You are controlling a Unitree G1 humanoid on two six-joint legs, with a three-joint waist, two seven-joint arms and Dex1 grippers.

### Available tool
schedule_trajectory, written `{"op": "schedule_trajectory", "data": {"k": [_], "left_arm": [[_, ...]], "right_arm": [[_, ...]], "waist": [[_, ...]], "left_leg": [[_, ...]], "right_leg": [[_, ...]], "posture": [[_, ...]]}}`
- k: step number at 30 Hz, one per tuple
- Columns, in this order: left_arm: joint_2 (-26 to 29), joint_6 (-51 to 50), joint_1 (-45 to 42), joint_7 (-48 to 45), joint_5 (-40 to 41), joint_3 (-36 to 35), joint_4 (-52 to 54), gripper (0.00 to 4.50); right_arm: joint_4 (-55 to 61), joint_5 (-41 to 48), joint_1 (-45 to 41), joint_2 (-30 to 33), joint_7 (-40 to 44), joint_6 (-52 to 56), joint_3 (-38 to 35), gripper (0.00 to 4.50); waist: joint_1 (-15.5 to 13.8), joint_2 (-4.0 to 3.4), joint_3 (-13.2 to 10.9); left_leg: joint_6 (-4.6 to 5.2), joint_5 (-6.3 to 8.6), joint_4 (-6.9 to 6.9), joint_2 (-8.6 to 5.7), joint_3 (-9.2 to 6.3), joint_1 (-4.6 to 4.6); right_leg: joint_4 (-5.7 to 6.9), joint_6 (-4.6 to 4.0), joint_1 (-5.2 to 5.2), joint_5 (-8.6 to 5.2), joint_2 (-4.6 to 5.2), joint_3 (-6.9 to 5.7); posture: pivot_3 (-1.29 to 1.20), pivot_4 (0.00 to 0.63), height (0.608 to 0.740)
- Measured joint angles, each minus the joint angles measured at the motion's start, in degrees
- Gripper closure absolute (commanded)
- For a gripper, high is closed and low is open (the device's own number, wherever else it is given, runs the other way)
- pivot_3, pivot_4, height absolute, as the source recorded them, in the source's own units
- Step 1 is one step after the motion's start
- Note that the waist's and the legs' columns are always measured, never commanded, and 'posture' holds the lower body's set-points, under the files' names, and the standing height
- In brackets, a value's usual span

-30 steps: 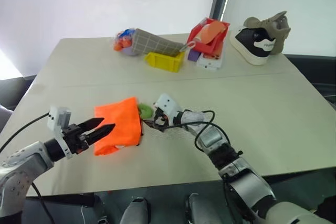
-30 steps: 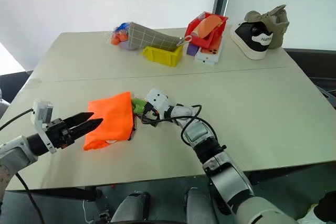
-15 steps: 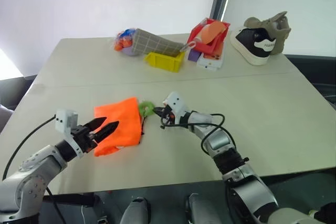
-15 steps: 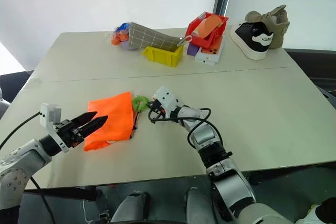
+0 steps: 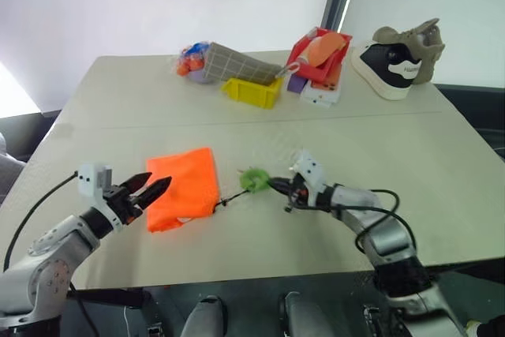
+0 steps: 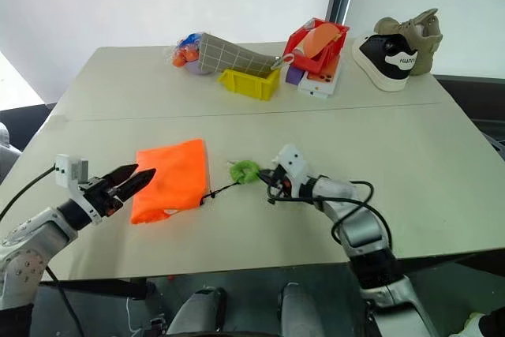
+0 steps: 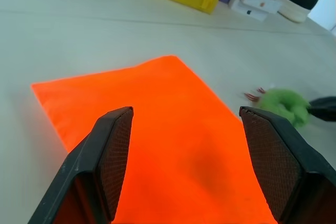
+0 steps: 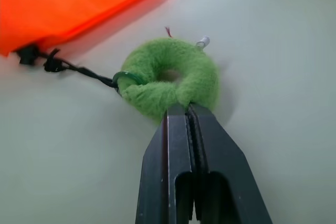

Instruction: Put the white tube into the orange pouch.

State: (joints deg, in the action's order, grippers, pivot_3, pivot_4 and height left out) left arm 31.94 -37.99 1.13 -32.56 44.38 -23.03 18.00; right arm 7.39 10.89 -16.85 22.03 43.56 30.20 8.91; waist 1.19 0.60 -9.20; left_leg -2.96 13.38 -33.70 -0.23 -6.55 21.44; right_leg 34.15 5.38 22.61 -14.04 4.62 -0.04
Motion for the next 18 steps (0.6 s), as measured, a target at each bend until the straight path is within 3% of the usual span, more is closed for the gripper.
{"op": "schedule_trajectory", "data": {"k": [10, 18], "left_arm": [[3.8, 0.2, -12.5, -6.6, -3.5, 9.4, -3.4, 1.05], [5.1, 3.0, -21.0, -15.2, -9.4, 18.5, -11.0, 1.05]], "right_arm": [[7.3, 8.5, 0.3, -0.8, -5.1, 4.4, -9.7, 4.49], [7.9, 10.2, 2.5, 1.2, -5.3, 4.8, -9.7, 4.49]], "waist": [[-0.6, 0.0, 0.0], [-0.3, -0.03, 0.0]], "left_leg": [[0.0, 0.0, -0.1, -0.03, 0.01, 0.1], [0.02, -0.01, -0.01, -0.02, 0.02, 0.07]], "right_leg": [[-0.1, -0.02, -0.06, 0.01, 0.02, -0.01], [-0.04, 0.02, 0.0, -0.01, -0.01, -0.01]], "posture": [[0.0, 0.15, 0.74], [0.0, 0.15, 0.74]]}}
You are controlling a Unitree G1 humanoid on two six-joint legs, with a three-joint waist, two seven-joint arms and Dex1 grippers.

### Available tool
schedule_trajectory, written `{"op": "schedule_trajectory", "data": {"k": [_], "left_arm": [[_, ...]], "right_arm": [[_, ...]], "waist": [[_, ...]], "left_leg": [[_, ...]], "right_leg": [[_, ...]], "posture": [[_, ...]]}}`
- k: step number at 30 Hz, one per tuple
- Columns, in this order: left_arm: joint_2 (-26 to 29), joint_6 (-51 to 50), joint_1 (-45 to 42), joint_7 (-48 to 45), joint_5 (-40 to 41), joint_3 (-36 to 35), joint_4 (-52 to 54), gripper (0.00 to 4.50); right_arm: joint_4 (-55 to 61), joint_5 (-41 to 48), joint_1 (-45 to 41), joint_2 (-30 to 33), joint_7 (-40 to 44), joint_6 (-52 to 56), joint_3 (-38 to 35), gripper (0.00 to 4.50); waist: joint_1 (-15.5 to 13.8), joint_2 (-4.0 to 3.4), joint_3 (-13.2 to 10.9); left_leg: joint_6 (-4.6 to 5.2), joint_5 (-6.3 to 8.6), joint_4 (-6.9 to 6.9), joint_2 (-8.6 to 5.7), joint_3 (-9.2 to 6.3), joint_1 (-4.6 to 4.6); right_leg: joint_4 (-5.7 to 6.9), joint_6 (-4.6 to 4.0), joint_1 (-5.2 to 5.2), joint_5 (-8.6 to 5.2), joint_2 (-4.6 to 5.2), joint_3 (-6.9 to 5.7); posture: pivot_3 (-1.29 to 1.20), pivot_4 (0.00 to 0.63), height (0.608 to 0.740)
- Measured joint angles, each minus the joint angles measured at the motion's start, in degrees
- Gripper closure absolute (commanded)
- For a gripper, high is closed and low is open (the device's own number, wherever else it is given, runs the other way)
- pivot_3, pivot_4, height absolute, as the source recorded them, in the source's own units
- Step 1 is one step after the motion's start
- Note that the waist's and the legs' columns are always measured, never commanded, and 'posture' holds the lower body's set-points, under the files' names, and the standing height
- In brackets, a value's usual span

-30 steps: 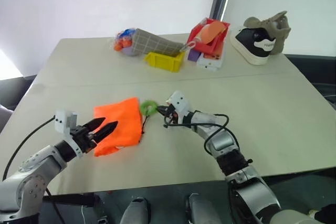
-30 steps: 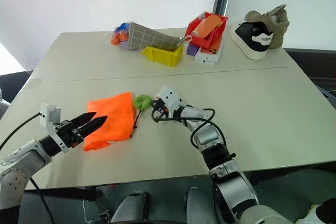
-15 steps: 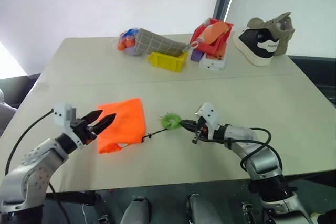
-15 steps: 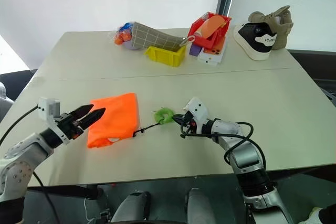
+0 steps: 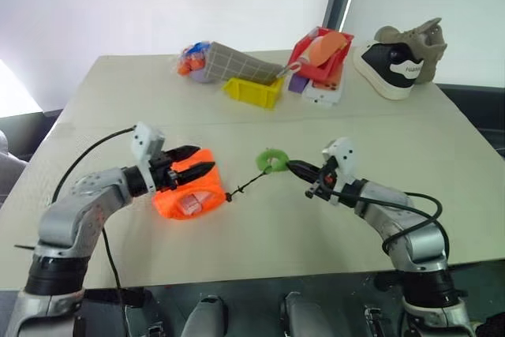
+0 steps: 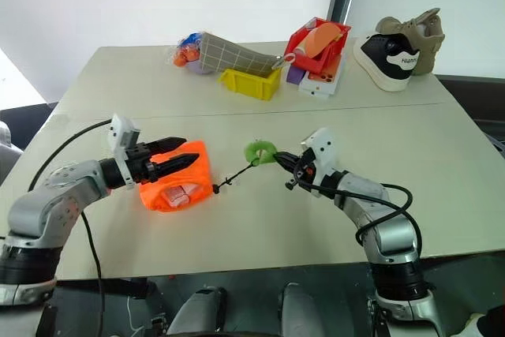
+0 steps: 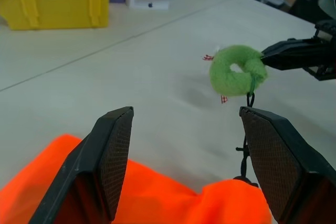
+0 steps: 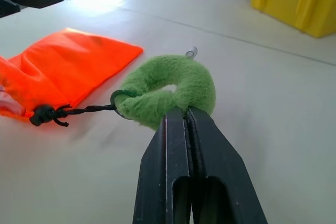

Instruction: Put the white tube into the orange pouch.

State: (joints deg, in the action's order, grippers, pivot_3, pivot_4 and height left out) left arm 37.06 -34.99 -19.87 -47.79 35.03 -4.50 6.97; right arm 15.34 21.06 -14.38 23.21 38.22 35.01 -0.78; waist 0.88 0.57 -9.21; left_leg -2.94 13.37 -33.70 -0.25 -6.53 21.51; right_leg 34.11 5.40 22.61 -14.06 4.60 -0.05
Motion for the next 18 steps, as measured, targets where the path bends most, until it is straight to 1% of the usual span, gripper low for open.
{"op": "schedule_trajectory", "data": {"k": [4, 8, 16, 18], "left_arm": [[-1.0, 2.3, -3.0, -0.8, -2.6, 1.1, -4.4, 1.05], [-1.6, 3.3, -3.1, -0.8, -3.4, 1.0, -4.8, 1.05], [-2.7, 3.5, -1.8, 0.2, -3.8, 0.8, -4.5, 1.05], [-3.1, 3.4, -1.4, 0.9, -3.8, 0.6, -4.2, 1.05]], "right_arm": [[-1.2, -3.0, 1.8, 1.9, -0.7, -1.1, 2.8, 4.49], [-2.8, -6.3, 4.7, 3.3, -1.1, -2.6, 5.0, 4.49], [-2.7, -10.0, 4.5, 5.6, -0.5, -6.1, 7.3, 4.49], [-2.7, -9.5, 4.3, 5.6, 0.5, -5.7, 7.3, 3.94]], "waist": [[-0.1, 0.01, 0.0], [-0.1, 0.01, 0.0], [-0.1, 0.02, 0.0], [-0.1, 0.03, 0.0]], "left_leg": [[0.0, 0.0, -0.02, 0.0, 0.0, 0.0], [0.0, 0.0, -0.01, 0.0, 0.01, 0.03], [0.0, 0.0, -0.04, 0.0, 0.0, -0.02], [0.0, 0.0, -0.05, 0.0, 0.0, -0.02]], "right_leg": [[-0.02, 0.01, -0.04, 0.0, 0.02, 0.0], [-0.03, 0.03, -0.03, -0.01, 0.03, 0.0], [0.0, 0.08, -0.08, -0.03, 0.02, 0.0], [-0.01, 0.08, -0.09, -0.03, 0.02, 0.0]], "posture": [[0.0, 0.15, 0.74], [0.0, 0.15, 0.74], [0.0, 0.15, 0.74], [0.0, 0.15, 0.74]]}}
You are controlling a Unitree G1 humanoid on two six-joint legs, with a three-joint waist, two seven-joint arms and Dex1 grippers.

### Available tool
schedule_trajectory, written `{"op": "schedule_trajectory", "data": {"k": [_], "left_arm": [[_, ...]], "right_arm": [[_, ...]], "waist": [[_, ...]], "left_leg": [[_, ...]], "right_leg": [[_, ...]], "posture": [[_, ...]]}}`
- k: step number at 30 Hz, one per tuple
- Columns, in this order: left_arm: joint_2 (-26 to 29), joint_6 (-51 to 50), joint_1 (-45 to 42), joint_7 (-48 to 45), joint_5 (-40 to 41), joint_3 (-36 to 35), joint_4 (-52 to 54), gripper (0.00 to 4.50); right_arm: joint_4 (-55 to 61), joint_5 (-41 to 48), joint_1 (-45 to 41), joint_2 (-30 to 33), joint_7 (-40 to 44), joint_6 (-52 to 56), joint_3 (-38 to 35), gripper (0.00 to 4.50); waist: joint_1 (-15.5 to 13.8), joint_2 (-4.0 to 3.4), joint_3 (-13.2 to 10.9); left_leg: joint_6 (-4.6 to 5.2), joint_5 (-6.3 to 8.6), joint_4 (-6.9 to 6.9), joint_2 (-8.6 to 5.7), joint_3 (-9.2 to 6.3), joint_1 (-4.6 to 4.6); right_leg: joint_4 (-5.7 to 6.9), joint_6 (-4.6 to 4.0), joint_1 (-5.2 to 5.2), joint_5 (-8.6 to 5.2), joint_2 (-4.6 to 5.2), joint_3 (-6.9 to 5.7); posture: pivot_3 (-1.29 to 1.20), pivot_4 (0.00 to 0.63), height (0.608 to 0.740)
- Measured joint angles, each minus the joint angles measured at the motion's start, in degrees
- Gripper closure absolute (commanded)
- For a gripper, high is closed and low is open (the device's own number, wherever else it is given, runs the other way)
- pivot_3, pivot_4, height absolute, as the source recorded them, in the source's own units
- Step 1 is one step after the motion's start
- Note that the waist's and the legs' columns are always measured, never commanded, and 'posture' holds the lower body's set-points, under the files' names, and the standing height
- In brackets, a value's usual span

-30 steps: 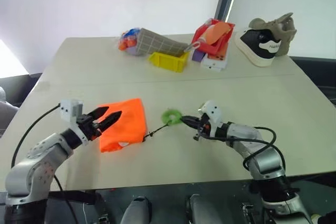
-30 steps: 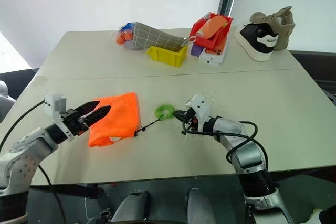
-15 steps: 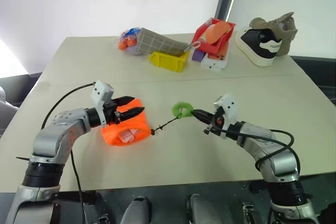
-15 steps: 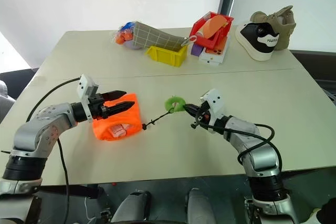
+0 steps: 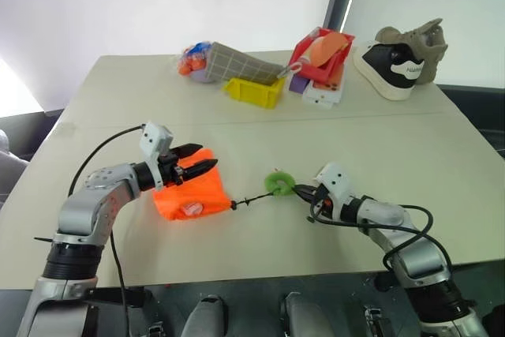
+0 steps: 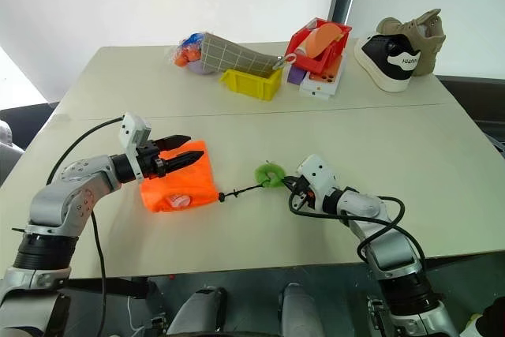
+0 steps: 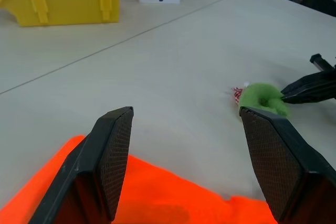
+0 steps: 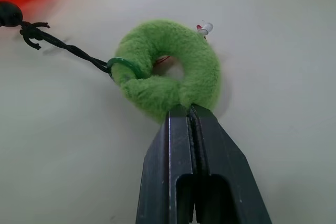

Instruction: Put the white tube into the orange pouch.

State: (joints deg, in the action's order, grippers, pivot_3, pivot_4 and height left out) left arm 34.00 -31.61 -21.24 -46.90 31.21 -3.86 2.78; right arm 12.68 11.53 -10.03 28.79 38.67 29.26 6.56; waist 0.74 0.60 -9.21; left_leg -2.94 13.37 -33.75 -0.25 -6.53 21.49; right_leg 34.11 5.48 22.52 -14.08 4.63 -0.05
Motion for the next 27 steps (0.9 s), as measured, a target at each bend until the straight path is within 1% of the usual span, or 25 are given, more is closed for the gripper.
{"op": "schedule_trajectory", "data": {"k": [1, 2, 4, 10, 15, 20, 22, 23, 26, 27], "left_arm": [[-0.2, -0.1, 0.3, 0.3, 0.0, -0.1, 0.4, 1.05], [-0.3, -0.2, 0.6, 0.7, 0.1, -0.2, 0.8, 1.05], [-0.4, -0.4, 1.4, 1.1, 0.2, -0.4, 1.8, 1.05], [-1.0, -0.6, 2.5, 2.2, 0.6, -0.7, 3.0, 1.05], [-1.2, -0.7, 2.6, 2.6, 0.8, -1.5, 3.1, 1.05], [-1.7, -0.8, 2.6, 3.0, 0.8, -1.5, 3.2, 1.05], [-1.7, -0.8, 2.7, 3.1, 0.8, -1.6, 3.3, 1.05], [-1.7, -0.8, 2.8, 3.2, 0.8, -1.6, 3.5, 1.05], [-1.7, -0.8, 2.9, 3.2, 0.8, -1.6, 4.2, 1.05], [-1.7, -0.8, 3.0, 3.3, 0.8, -1.6, 4.2, 1.05]], "right_arm": [[0.1, 0.0, 0.0, 0.1, 0.2, 0.1, 0.0, 3.62], [0.2, -0.1, -0.1, 0.2, 0.4, 0.0, 0.0, 3.18], [0.8, -0.6, -0.1, 1.0, 0.6, -0.7, 0.1, 2.13], [2.6, -2.5, -0.4, 1.9, 2.3, -3.7, 2.5, 2.13], [2.6, -5.2, -3.4, 2.3, 3.8, -6.0, 6.1, 2.13], [-2.2, -9.4, -6.5, 2.1, 4.2, -6.5, 10.6, 2.13], [-4.0, -10.3, -7.4, 2.1, 4.3, -6.0, 11.0, 2.65], [-4.1, -10.5, -7.8, 2.1, 4.5, -5.8, 11.1, 3.0], [-4.2, -10.7, -7.9, 2.6, 5.0, -5.4, 10.9, 4.43], [-3.9, -10.7, -7.8, 2.9, 5.2, -5.4, 10.6, 4.43]], "waist": [[0.0, 0.0, 0.0], [0.0, 0.0, 0.0], [0.0, 0.0, 0.0], [0.0, 0.0, 0.0], [0.0, 0.01, 0.0], [0.0, 0.02, 0.0], [0.0, 0.02, 0.0], [0.0, 0.02, 0.0], [-0.1, 0.02, 0.0], [-0.1, 0.02, 0.0]], "left_leg": [[0.0, 0.0, 0.0, 0.0, 0.0, 0.0], [0.0, 0.0, 0.0, 0.0, 0.0, 0.01], [0.0, 0.0, 0.01, 0.0, 0.0, 0.0], [0.0, 0.0, 0.0, 0.0, 0.0, -0.01], [0.0, 0.0, -0.01, 0.0, 0.0, -0.01], [0.0, 0.0, -0.04, 0.0, 0.0, -0.01], [0.0, 0.0, -0.04, 0.0, -0.01, -0.01], [0.0, 0.0, -0.04, 0.0, -0.01, -0.01], [0.0, 0.0, -0.04, 0.0, -0.01, -0.02], [0.0, 0.0, -0.04, 0.0, -0.01, -0.03]], "right_leg": [[0.0, 0.0, 0.0, 0.0, 0.0, 0.0], [0.0, 0.0, 0.01, 0.0, 0.0, 0.0], [0.0, 0.0, 0.01, 0.0, 0.0, 0.0], [0.0, 0.01, 0.01, 0.0, -0.01, 0.0], [0.01, 0.01, 0.0, 0.0, -0.01, -0.01], [0.01, -0.01, -0.01, 0.01, 0.0, 0.0], [0.01, -0.01, -0.02, 0.01, 0.0, -0.01], [0.02, -0.01, -0.02, 0.01, -0.01, -0.01], [0.01, -0.01, -0.05, 0.01, 0.0, -0.01], [0.01, -0.01, -0.06, 0.01, 0.0, -0.01]], "posture": [[0.0, 0.15, 0.74], [0.0, 0.15, 0.74], [0.0, 0.15, 0.74], [0.0, 0.15, 0.74], [0.0, 0.15, 0.74], [0.0, 0.15, 0.74], [0.0, 0.15, 0.74], [0.0, 0.15, 0.74], [0.0, 0.15, 0.74], [0.0, 0.15, 0.74]]}}
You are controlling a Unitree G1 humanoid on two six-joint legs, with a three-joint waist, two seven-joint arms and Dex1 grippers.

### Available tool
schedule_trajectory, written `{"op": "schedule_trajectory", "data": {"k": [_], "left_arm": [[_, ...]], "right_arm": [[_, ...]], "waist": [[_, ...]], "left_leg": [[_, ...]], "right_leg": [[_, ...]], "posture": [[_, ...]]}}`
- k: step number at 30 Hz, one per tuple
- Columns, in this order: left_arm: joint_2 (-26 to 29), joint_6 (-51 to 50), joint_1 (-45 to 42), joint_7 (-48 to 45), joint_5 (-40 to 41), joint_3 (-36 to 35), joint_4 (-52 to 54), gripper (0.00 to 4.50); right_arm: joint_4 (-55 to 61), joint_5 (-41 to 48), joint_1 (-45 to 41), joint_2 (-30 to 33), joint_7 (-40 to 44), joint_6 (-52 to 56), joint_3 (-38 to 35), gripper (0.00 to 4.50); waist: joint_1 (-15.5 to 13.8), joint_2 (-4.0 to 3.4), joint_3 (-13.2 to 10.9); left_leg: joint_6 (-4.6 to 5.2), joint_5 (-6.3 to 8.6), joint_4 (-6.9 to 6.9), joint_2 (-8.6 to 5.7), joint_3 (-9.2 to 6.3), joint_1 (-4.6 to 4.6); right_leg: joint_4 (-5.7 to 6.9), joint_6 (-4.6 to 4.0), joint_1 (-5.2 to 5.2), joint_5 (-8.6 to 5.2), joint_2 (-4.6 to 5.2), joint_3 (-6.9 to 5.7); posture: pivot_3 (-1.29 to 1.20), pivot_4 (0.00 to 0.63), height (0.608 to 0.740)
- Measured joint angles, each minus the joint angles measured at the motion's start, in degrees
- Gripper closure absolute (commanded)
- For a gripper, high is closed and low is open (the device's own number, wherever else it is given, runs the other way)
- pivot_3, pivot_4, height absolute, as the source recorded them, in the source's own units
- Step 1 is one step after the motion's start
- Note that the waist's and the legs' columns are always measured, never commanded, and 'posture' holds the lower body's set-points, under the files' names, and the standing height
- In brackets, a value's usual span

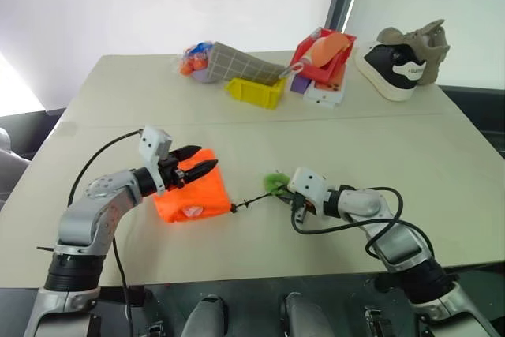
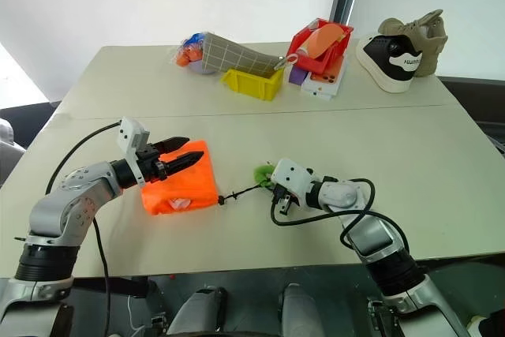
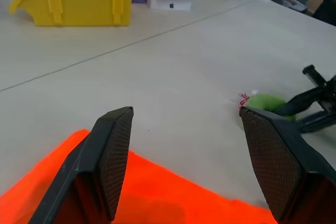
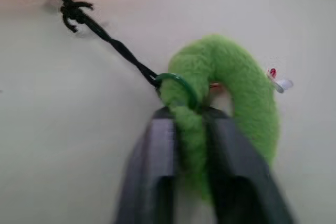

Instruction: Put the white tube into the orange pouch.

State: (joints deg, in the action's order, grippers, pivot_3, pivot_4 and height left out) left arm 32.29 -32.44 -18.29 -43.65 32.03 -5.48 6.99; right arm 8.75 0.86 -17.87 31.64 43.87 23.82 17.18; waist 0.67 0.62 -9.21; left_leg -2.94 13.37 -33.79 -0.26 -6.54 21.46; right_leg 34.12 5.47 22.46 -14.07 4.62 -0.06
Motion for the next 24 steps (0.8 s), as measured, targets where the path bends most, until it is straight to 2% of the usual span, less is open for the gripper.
{"op": "schedule_trajectory", "data": {"k": [4, 9, 12, 16, 20, 24], "left_arm": [[0.0, -0.4, 0.0, -0.1, 0.2, -0.1, 0.1, 1.05], [0.3, -0.8, -0.7, -2.2, 0.3, 0.1, -0.2, 1.05], [1.2, -1.4, -2.8, -5.2, 1.2, 0.2, -1.4, 0.14], [2.4, -2.0, -5.8, -9.8, 1.3, 1.1, -3.2, 0.06], [2.8, -2.0, -9.2, -14.1, 0.3, 5.2, -4.7, 0.06], [5.1, -0.8, -12.9, -22.3, -3.8, 13.8, -6.2, 0.06]], "right_arm": [[1.2, 1.8, 1.9, 0.7, 0.6, 0.3, -2.7, 4.43], [4.7, 9.1, 3.4, -0.2, 0.4, 4.0, -10.1, 4.43], [7.1, 12.3, 3.4, -0.7, 0.3, 5.4, -13.4, 4.5], [7.4, 13.9, 3.5, -0.8, -0.2, 6.2, -13.9, 4.5], [7.5, 14.5, 3.4, -0.9, -0.3, 6.2, -13.9, 4.5], [9.3, 15.9, 3.0, -1.3, 0.5, 6.0, -13.4, 4.5]], "waist": [[-0.1, 0.01, 0.0], [0.0, 0.01, 0.0], [0.0, 0.01, 0.0], [0.0, 0.0, 0.0], [0.0, 0.01, 0.0], [0.1, -0.03, 0.0]], "left_leg": [[0.0, 0.0, -0.02, 0.0, 0.0, 0.01], [0.0, 0.0, -0.04, 0.0, -0.01, 0.01], [0.0, 0.0, -0.04, 0.0, -0.02, 0.0], [0.0, 0.0, -0.04, 0.0, -0.01, 0.01], [0.0, 0.0, -0.05, 0.0, -0.01, 0.04], [0.01, 0.0, -0.04, 0.0, 0.0, 0.02]], "right_leg": [[0.0, 0.0, -0.02, 0.0, 0.0, 0.0], [0.02, 0.0, 0.0, 0.0, -0.01, -0.01], [0.02, 0.01, -0.01, 0.0, -0.01, -0.02], [0.01, 0.0, 0.0, 0.0, -0.01, -0.01], [0.0, 0.0, 0.0, 0.0, -0.01, -0.02], [0.01, 0.0, 0.01, -0.01, -0.02, -0.02]], "posture": [[0.0, 0.15, 0.74], [0.0, 0.15, 0.74], [0.0, 0.15, 0.74], [0.0, 0.15, 0.74], [0.0, 0.15, 0.74], [0.0, 0.15, 0.74]]}}
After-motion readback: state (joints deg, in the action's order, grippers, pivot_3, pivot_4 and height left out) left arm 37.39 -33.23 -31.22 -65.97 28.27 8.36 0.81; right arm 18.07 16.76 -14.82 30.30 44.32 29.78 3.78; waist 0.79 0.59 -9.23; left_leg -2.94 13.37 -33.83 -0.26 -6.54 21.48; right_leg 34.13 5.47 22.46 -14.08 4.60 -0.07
